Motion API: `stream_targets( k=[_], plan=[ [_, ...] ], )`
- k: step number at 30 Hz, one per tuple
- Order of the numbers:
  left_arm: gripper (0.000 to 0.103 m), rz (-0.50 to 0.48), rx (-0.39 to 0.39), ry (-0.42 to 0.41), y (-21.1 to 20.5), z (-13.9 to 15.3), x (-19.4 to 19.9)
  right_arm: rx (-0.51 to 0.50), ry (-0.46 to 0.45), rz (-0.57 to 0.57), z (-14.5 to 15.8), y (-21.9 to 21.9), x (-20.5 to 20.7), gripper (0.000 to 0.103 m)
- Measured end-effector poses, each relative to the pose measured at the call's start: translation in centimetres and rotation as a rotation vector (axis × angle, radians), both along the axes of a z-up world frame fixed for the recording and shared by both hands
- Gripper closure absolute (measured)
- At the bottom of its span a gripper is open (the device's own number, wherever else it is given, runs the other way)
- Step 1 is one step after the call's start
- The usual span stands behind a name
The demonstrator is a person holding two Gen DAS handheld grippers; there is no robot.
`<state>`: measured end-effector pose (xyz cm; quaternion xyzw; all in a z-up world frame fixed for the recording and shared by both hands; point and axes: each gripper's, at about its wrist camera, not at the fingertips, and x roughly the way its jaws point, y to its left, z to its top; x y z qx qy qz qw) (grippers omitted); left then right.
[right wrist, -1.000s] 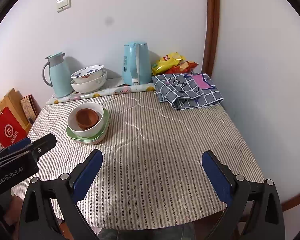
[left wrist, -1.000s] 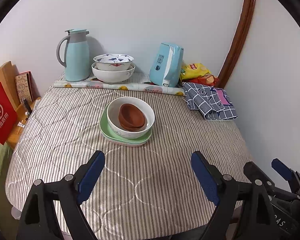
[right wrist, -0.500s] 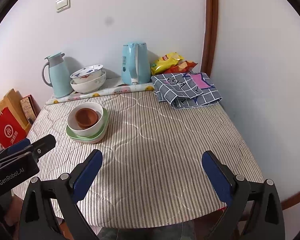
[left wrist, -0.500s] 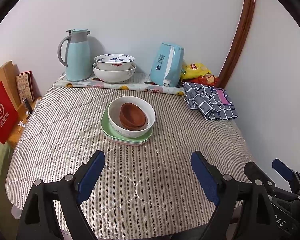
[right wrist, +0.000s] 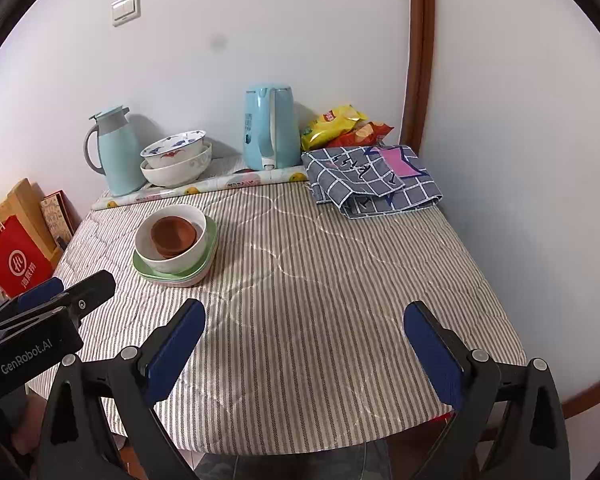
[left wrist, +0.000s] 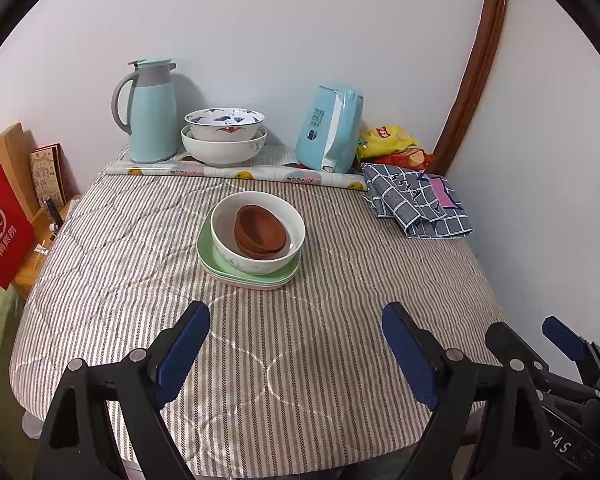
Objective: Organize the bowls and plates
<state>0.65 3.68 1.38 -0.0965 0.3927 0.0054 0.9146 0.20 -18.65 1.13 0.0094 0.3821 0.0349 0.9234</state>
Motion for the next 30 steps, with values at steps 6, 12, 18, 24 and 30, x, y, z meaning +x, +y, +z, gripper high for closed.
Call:
stream_targets(
  k=[6,12,18,24,30],
  plan=[
    [0.015,0.0,-0.003,0.0,-0.02,-0.04,-0.06,0.0,0.0,-0.001,0.01,-0.04,-0.09,0.004],
    [0.015,0.0,-0.004,0.0,-0.06,-0.03,-0.07,-0.002,-0.002,0.0,0.02,-0.01,-0.18,0.004],
    [0.015,-0.001,-0.008,-0.006,0.0,0.13,-0.17,-0.001,0.001,0.0,-0.01,-0.03,-0.24,0.004],
    [0.015,0.0,-0.007,-0.004,-0.02,0.16,-0.15,-0.004,0.001,0.002,0.02,-0.09,-0.29,0.004],
    [0.015,-0.002,-0.008,-0.007,0.0,0.26,-0.18,-0.004,-0.001,0.001,0.03,-0.1,-0.32,0.004]
  ],
)
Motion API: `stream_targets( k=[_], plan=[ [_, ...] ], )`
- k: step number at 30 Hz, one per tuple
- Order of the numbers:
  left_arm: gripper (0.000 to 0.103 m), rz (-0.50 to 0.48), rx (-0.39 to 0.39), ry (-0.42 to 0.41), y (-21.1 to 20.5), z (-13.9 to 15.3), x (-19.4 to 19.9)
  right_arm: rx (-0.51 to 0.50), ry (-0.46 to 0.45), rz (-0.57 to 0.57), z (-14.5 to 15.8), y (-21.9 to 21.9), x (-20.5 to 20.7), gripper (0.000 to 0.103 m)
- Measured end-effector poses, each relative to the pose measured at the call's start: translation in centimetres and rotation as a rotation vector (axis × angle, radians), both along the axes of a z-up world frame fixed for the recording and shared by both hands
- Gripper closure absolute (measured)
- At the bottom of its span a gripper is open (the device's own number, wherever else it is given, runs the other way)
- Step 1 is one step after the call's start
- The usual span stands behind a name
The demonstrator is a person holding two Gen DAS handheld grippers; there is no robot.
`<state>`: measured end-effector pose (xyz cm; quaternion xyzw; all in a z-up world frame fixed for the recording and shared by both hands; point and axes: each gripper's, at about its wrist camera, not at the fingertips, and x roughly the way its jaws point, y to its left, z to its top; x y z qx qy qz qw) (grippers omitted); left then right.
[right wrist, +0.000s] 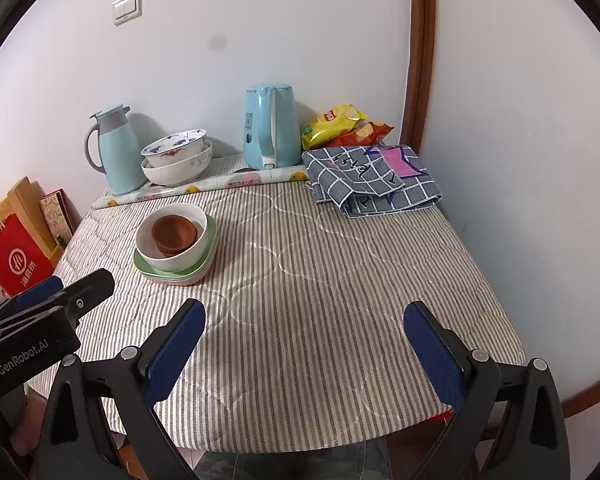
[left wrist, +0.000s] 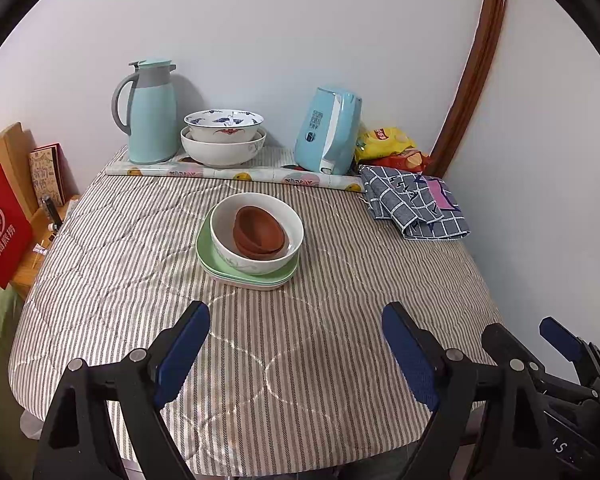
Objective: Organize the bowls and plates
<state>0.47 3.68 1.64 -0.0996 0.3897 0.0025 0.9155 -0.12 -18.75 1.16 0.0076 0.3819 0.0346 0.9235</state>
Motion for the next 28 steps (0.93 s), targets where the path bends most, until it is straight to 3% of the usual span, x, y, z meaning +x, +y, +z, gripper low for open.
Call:
stream_targets(
  k=[28],
  plan=[
    [0.015,0.002,0.012,-0.006,0.21,-0.13,0.34,-0.01,-0.002,0.004,0.01,0.22,0.07,0.004]
  ],
)
